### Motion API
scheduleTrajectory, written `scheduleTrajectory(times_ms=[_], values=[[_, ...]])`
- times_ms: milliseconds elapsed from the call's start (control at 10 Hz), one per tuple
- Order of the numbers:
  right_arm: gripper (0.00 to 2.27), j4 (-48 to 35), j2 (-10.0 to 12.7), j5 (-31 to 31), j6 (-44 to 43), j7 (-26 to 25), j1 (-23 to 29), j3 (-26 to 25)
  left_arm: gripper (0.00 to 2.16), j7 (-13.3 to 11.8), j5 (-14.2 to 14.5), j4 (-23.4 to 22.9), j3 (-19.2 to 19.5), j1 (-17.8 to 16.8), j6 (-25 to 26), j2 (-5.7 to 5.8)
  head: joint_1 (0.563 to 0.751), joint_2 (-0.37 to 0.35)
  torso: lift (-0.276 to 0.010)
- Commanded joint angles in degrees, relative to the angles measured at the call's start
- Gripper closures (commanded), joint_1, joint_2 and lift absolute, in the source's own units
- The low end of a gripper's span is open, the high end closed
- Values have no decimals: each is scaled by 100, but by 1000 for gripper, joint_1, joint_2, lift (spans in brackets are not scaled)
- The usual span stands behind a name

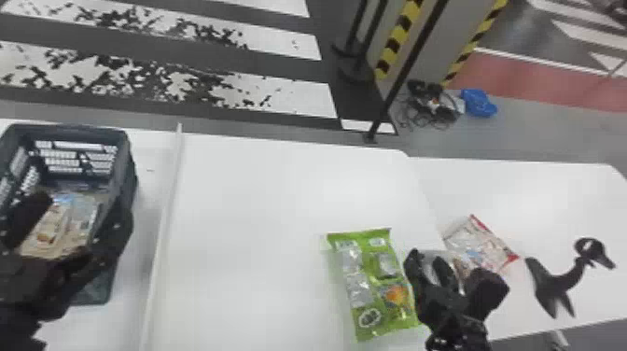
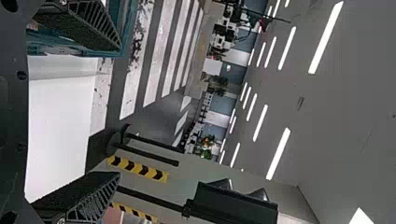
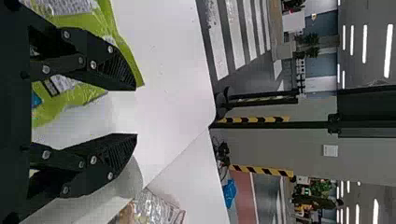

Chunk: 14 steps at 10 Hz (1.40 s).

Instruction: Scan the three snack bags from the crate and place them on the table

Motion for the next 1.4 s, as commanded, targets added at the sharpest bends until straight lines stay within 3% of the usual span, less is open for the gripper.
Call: scheduleTrajectory(times_ms=[0,300,500,900,1000,1100,1200,1300], values=[[22,420,-118,14,-164,384,-87,-511,-1,33,-53,-22,-42,16,-10,5,695,-350,-36],[33,1334,-584,40,-726,1509,-290,-959,16,33,-123,-48,-59,60,-10,14,695,-350,-36],[43,1712,-918,-30,135,2467,-483,-1118,43,59,-141,-39,-86,69,8,5,695,-350,-36],[80,2467,-1410,330,663,3196,-1054,-1109,39,68,-211,-22,-156,69,8,5,695,-350,-36],[417,2538,-1471,400,961,3276,-1160,-1082,39,68,-211,-22,-156,69,8,5,695,-350,-36],[1693,2547,-1498,444,1418,3267,-1239,-1039,39,68,-211,-22,-174,69,8,5,695,-350,-36],[2034,2643,-1498,515,1471,3267,-1292,-1012,39,68,-211,-13,-174,69,8,14,695,-350,-36],[2138,2661,-1489,611,1454,3267,-1292,-942,39,68,-211,-4,-174,69,8,14,695,-350,-36]])
